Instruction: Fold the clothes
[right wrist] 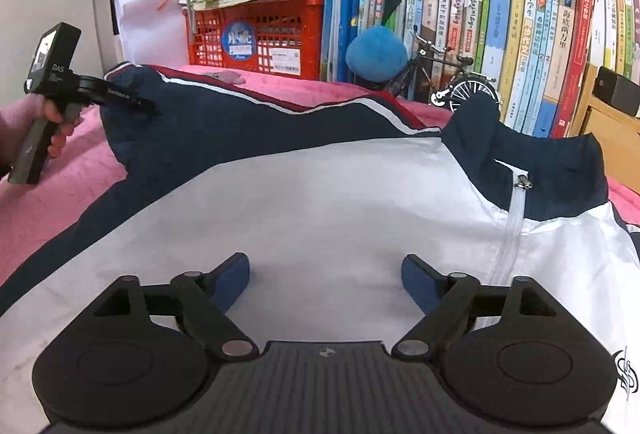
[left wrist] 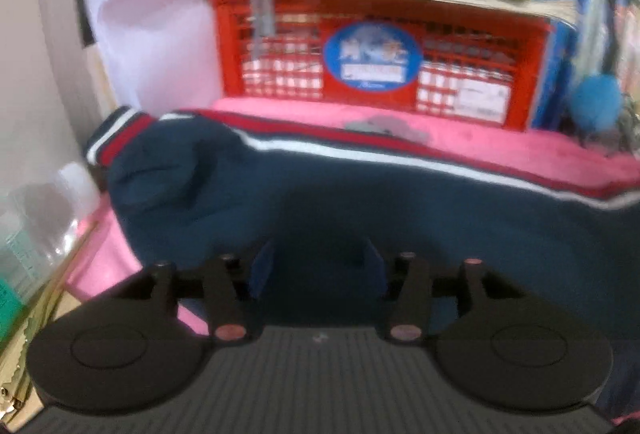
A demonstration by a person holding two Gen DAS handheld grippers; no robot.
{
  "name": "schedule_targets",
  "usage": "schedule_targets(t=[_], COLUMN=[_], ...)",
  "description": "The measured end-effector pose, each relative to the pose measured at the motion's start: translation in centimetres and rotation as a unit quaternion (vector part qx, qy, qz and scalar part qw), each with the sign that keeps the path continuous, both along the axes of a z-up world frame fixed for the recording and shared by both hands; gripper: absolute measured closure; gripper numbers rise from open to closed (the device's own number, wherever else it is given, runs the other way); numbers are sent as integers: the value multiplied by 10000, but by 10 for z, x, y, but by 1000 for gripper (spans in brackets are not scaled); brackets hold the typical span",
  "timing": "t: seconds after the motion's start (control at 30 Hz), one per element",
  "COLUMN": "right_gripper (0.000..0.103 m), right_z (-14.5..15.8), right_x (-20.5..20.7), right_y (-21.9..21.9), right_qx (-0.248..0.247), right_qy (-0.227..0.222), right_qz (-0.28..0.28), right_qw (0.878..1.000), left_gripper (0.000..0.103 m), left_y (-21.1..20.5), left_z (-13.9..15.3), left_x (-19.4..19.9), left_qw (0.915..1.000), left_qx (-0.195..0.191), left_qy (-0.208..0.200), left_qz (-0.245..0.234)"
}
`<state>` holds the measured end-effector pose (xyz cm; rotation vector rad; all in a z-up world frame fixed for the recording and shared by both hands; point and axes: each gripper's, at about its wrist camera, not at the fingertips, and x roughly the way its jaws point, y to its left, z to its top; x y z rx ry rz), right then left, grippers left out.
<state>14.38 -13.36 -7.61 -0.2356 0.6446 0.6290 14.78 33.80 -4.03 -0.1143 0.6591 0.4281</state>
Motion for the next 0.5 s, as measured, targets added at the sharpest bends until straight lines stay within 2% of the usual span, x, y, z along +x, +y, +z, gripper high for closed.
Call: schedule_targets(t=[0.1, 0.17, 0.23, 0.3, 0.33, 0.37, 0.4, 0.43, 0.47, 0.5], right_gripper=[15, 7, 7, 3, 3, 4, 4, 20, 45, 45], right_z=[2, 1, -1, -4, -4, -3, -3, -2, 2, 8], right_x=[-3, 2, 12, 20, 22, 23, 24, 25, 24, 18], right_y=[-31, -82, -154, -230, -260, -286, -311, -337, -351, -351], right_qx=[-348, -601, -640, -599, -661, -798, -932, -1062, -1136, -947], right_qy=[-300, -456, -329, -185, -163, -161, -157, -154, -109, -144], right_qz=[-466, -1199, -2302, -3358, -3869, -4400, -4915, -5413, -5705, -5617], right_qw=[9979, 9899, 9705, 9399, 9196, 8943, 8657, 8340, 8133, 8217], left_gripper=[52, 52, 52, 49, 48, 48, 57, 66, 71, 70], left_y=[11, 7, 4, 3, 3, 2, 0, -6, -16, -32], left_z=[0, 1, 1, 1, 1, 2, 5, 10, 17, 26], left_x=[-2, -1, 2, 7, 9, 12, 17, 20, 19, 15], left_qw=[9998, 9997, 9993, 9986, 9981, 9971, 9953, 9937, 9945, 9971], left_qx=[36, 187, 319, 390, 423, 468, 547, 650, 713, 673], left_qy=[57, 129, 170, 216, 245, 322, 464, 549, 435, 184], left_qz=[184, 111, 135, 288, 381, 508, 657, 726, 633, 311])
